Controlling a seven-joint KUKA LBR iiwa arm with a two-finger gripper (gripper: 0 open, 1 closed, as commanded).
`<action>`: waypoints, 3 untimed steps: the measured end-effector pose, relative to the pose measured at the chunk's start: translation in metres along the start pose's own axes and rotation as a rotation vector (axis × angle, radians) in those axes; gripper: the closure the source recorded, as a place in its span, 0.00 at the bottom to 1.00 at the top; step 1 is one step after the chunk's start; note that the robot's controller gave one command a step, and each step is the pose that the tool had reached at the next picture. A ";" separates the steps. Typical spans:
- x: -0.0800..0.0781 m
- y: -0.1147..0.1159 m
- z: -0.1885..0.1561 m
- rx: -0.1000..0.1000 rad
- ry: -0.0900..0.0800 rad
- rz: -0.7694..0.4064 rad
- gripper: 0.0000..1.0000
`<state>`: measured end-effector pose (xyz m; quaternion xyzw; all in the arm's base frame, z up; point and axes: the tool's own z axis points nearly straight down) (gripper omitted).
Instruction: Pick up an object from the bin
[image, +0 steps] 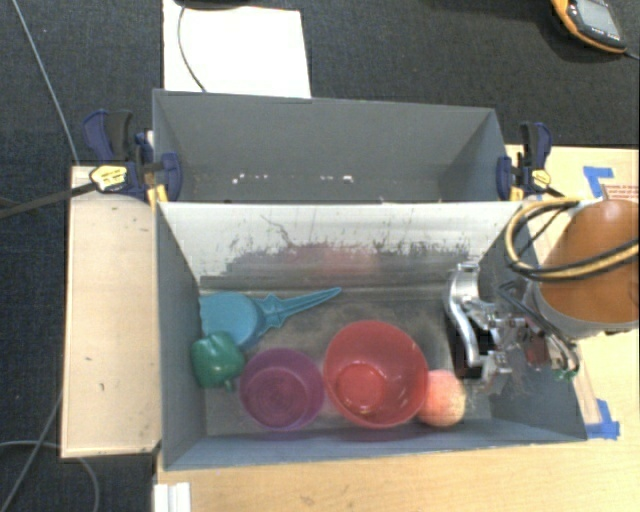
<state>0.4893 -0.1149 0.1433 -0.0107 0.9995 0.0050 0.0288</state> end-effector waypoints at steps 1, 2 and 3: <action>0.007 -0.008 -0.016 -0.001 0.008 0.098 1.00; 0.003 -0.024 -0.056 0.000 0.008 -0.010 1.00; 0.004 -0.010 -0.027 -0.005 0.022 0.071 1.00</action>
Offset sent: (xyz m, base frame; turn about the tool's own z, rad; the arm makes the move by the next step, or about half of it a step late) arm -0.0045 -0.0244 0.0566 -0.0116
